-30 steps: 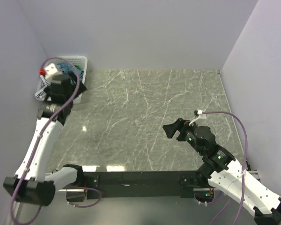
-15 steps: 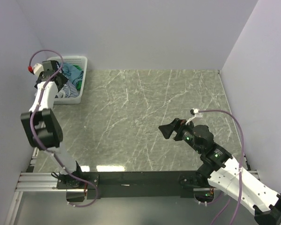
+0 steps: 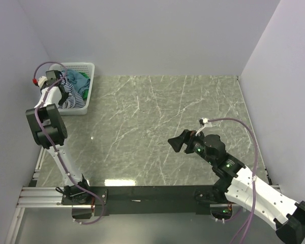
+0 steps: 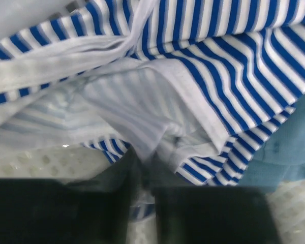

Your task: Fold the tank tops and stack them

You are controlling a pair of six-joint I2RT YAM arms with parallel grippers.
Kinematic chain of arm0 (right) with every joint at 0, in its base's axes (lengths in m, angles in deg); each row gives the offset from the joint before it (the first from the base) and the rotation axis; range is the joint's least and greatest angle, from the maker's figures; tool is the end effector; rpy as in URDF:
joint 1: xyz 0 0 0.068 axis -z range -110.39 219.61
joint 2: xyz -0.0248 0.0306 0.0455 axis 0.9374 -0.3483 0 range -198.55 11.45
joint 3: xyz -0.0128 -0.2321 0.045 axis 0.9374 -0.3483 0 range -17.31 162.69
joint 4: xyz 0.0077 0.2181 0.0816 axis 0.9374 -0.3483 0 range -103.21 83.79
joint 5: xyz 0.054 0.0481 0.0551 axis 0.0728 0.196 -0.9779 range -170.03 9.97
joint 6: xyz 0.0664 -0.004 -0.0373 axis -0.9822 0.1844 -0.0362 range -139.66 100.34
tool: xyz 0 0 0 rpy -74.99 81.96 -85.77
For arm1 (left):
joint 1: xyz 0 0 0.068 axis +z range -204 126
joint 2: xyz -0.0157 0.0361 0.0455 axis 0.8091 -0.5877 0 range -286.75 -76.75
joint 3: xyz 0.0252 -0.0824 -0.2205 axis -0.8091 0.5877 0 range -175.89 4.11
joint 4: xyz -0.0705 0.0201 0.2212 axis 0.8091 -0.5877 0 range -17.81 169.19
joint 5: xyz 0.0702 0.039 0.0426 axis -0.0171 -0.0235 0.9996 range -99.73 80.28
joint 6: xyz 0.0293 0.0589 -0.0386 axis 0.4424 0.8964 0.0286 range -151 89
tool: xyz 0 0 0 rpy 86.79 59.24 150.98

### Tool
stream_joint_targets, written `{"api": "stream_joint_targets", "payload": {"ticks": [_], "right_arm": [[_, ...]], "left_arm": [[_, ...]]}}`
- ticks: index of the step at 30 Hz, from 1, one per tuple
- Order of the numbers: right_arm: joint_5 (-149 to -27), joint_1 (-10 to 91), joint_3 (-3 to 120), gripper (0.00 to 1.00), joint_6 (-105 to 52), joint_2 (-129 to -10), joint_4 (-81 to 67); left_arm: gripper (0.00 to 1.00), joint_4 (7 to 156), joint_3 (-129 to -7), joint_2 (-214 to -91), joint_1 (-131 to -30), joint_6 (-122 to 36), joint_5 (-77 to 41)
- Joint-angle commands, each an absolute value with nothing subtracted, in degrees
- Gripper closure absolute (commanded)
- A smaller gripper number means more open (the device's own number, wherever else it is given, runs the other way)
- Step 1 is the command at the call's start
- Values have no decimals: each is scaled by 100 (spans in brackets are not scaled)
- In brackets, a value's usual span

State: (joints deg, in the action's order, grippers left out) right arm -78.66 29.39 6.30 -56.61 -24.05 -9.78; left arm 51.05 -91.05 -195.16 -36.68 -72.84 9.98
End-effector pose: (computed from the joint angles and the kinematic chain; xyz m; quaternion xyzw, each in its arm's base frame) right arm 0.1472 0.1223 0.2227 -0.0155 0.7956 0.3702 0.4793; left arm 0.4064 0.1497 0.1778 -0.5083 0.7807 0.0887 0.3525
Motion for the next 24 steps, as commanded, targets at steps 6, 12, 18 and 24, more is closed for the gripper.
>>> {"api": "stream_joint_targets", "payload": {"ticks": [6,12,18,24], "right_arm": [[-7924,2962,659,1,-5595,-2493,-630],[-7906,2962,738,1,-5578,-2607,-630],[-7915,2954,887,1,-5560,-2713,-498],[-7652,2954,1300,1,-5367,-2731,-770]], "left_arm": [[99,5335,-9767,-19084,-3686,-7257,584],[99,5379,-10153,-18407,-3713,-7336,135],[100,5336,-10855,-17748,-4002,-7248,-189],[99,5081,-11814,-17159,-4635,-6933,-243]]}}
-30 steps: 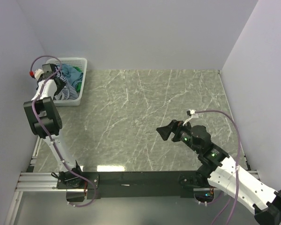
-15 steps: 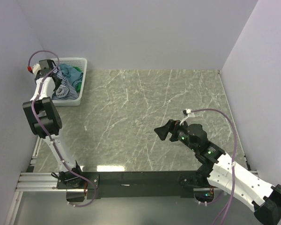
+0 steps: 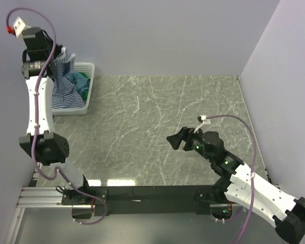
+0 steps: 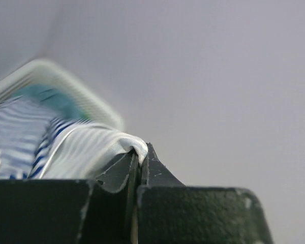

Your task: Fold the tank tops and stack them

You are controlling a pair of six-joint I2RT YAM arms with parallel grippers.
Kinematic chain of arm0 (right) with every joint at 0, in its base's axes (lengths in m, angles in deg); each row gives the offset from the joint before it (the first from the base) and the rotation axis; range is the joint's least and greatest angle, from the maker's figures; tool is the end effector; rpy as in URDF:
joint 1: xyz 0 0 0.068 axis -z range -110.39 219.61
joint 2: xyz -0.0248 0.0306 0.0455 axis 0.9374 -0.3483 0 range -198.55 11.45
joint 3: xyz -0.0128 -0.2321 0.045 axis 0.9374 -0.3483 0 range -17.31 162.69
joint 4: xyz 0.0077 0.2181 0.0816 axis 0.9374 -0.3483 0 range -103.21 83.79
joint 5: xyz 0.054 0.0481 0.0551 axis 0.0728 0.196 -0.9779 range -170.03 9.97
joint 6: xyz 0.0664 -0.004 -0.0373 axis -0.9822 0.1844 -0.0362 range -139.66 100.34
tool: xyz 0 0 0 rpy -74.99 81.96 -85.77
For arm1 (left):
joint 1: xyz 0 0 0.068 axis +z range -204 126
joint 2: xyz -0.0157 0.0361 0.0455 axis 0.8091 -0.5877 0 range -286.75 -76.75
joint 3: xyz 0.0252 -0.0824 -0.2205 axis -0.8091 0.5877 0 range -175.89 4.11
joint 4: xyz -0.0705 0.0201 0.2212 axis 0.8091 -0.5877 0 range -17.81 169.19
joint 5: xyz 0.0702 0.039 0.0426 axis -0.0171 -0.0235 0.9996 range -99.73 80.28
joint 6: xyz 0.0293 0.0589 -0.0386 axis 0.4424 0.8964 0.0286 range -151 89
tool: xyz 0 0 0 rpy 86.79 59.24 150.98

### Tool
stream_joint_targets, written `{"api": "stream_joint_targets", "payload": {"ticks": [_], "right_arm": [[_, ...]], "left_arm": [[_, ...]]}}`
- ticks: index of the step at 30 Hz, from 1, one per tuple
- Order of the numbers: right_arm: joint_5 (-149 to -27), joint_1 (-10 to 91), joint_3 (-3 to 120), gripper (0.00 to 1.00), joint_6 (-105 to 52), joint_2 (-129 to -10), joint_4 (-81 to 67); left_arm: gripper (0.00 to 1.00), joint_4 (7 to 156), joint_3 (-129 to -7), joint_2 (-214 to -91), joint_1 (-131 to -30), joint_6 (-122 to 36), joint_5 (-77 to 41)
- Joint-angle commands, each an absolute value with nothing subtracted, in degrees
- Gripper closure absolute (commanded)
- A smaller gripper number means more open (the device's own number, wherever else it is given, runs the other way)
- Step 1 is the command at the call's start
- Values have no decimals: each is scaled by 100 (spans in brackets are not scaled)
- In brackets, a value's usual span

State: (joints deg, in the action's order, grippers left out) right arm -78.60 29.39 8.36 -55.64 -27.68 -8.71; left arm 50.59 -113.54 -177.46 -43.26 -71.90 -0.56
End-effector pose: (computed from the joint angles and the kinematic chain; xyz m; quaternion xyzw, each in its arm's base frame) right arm 0.1538 0.1279 0.2269 -0.0220 0.7981 0.3636 0.4799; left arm 0.3760 0.0819 0.4281 -0.3821 0.6737 -0.1039 0.6240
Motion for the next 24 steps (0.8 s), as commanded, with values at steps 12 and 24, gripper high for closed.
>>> {"api": "stream_joint_targets", "payload": {"ticks": [12,24], "right_arm": [[-7230,2962,1978,1,-5218,-2213,-1359],[-6676,2962,1943,1,-5332,-1869,-1526]], "left_arm": [[99,5387,-11710,-15481,-8147,-6141,846],[98,5424,-10567,-15882,-9120,-6930,878]]}}
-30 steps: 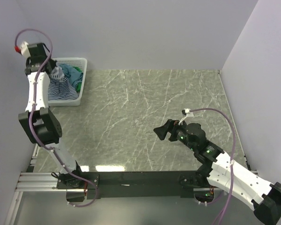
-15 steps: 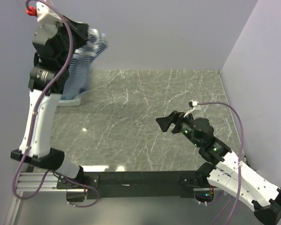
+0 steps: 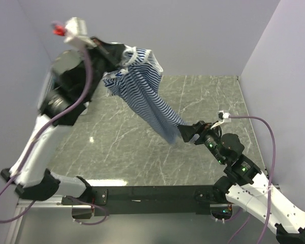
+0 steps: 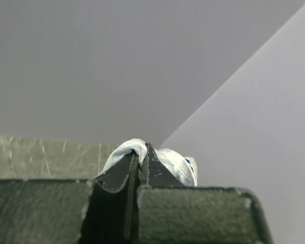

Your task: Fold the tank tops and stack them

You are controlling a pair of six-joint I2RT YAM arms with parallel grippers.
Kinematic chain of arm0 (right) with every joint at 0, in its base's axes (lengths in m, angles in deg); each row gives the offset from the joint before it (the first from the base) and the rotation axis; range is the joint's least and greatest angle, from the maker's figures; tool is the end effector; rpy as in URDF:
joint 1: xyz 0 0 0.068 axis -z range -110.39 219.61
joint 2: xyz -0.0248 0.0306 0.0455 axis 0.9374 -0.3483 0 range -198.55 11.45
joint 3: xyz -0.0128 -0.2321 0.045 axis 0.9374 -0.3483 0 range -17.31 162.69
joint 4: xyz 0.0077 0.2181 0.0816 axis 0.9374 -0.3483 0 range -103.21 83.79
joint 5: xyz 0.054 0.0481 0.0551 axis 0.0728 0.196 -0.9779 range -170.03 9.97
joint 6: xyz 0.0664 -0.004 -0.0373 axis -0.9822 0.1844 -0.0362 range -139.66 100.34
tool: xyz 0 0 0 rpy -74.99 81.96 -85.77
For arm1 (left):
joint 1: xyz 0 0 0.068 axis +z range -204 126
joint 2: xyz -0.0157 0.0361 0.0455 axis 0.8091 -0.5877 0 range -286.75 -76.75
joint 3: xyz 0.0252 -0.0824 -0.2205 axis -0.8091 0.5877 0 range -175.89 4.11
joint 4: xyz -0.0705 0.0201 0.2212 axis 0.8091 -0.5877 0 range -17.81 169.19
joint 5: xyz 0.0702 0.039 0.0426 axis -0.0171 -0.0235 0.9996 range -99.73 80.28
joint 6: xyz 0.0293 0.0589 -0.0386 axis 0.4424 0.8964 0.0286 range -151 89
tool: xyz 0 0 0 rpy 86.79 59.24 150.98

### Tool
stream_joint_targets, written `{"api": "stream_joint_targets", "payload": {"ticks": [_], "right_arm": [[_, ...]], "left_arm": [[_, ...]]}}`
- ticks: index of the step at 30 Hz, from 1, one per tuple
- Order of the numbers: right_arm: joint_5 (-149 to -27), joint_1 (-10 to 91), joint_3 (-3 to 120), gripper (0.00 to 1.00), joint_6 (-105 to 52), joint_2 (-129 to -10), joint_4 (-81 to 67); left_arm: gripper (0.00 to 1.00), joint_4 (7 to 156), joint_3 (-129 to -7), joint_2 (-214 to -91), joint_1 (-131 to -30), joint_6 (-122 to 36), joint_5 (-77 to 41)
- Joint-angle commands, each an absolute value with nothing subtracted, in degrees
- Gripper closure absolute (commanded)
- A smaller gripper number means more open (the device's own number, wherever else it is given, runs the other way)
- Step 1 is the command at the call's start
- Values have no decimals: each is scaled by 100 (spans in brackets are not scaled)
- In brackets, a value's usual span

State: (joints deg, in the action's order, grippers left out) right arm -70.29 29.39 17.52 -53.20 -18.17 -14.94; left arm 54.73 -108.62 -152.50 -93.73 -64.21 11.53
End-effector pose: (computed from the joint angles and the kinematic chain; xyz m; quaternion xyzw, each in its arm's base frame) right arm 0.1358 0.1005 0.2963 0.0158 0.7280 0.3602 0.5831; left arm 0.1923 -0.1292 0.5390 -0.1087 0.6223 -0.3628 0.6851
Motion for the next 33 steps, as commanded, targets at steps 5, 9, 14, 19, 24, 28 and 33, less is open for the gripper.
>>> {"api": "stream_joint_targets", "payload": {"ticks": [5,9,14,19,24,28,33], "right_arm": [[-6026,2980,1899,0,-5455,-2491,-1745],[-5911,3033,1916,0,-5823,-3090,-2079],[-6130,3068,1346,0,-6131,-3486,-1844],[-6614,3068,687,4,-6509,-3801,-1342],[-6851,3033,493,20,-6764,-4355,-824],[-6939,3015,352,22,-6800,-4768,-543],[-7115,2962,387,22,-6922,-5252,-103]], "left_arm": [[83,5292,-10934,-17867,-8206,-7572,-110],[38,4574,-12200,-19451,-7554,-7609,-929],[25,5843,-10026,-17953,-7659,-7573,-605],[37,5845,-7697,-16144,-7773,-7819,-77],[57,6179,-5194,-14779,-8115,-8539,248],[57,6162,-4196,-13961,-8520,-8733,407],[46,6187,-3143,-13363,-8766,-9155,303]]}}
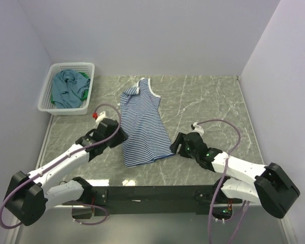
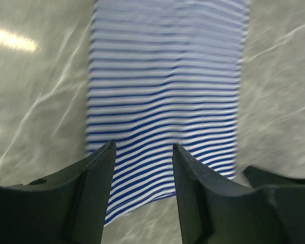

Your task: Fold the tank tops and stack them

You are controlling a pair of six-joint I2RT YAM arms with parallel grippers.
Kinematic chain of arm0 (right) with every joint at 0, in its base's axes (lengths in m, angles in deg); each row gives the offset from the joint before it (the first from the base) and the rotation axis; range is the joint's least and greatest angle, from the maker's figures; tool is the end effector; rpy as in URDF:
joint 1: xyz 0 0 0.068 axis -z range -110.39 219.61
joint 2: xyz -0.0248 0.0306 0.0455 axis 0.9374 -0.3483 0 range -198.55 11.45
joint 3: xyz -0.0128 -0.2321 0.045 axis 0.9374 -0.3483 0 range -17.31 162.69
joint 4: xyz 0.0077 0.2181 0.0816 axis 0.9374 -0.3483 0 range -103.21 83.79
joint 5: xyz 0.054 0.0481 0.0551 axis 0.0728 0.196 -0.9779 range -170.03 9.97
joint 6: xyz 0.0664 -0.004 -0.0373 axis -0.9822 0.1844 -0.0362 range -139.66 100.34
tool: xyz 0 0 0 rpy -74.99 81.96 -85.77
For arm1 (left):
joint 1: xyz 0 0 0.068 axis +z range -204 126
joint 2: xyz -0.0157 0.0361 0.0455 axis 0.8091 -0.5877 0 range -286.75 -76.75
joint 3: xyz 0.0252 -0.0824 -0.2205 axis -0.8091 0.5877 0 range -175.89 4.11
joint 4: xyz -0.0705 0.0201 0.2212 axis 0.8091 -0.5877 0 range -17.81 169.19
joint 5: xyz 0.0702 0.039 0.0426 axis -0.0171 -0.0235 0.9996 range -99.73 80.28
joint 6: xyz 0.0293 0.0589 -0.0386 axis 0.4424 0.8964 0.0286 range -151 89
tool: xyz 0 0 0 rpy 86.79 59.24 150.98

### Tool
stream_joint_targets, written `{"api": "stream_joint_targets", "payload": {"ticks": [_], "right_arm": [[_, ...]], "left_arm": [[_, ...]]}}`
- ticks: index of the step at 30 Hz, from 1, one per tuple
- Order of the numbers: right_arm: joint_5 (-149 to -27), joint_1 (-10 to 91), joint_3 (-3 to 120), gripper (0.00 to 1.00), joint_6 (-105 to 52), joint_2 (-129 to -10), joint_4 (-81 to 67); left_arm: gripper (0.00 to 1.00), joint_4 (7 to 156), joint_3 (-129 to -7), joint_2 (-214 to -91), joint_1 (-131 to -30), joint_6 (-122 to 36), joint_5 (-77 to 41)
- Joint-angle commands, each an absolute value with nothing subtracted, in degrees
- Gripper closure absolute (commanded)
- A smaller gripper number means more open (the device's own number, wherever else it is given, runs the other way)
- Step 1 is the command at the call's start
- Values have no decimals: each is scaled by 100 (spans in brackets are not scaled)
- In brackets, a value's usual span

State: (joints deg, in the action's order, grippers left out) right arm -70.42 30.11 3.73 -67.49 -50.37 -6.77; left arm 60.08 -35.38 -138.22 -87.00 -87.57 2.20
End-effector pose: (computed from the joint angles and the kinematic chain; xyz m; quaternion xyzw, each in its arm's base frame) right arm 0.1751 0.1303 0.1277 0.1003 0.9031 0.2282 0.3497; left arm 0.2056 -0.1175 0.1976 -0.2271 0.8775 -0.2228 0.3588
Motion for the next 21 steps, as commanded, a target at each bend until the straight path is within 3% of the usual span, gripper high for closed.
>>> {"api": "stream_joint_targets", "payload": {"ticks": [1,8,10,12,15,16,17,19,20,21], "right_arm": [[-7124,2928,404,22,-6940,-5418,-85],[-7115,2699,545,27,-7063,-6070,213],[-7150,2681,641,33,-7063,-6280,232],[-7150,2681,729,41,-7054,-6386,240],[-7168,2690,808,64,-7037,-6448,267],[-7150,2681,835,81,-7020,-6457,249],[-7133,2681,879,88,-6993,-6448,162],[-7107,2699,1072,100,-6932,-6387,-5],[-6958,2690,1168,100,-6827,-6335,-275],[-6870,2707,1378,100,-6765,-6169,-435]], "left_arm": [[45,6171,-3027,-13318,-8784,-9190,267],[31,6635,-2367,-13422,-9056,-9550,-31],[31,6942,-2244,-13695,-9109,-9612,-146],[37,7023,-2226,-14010,-9188,-9656,-94],[49,7163,-2278,-14371,-9215,-9630,-23],[55,7190,-2296,-14451,-9215,-9613,-15],[73,7138,-2349,-14521,-9215,-9569,12],[87,6954,-2682,-14662,-9215,-9455,239],[99,6692,-2996,-14680,-9215,-9306,336],[99,6567,-3165,-14663,-9215,-9235,433]]}}
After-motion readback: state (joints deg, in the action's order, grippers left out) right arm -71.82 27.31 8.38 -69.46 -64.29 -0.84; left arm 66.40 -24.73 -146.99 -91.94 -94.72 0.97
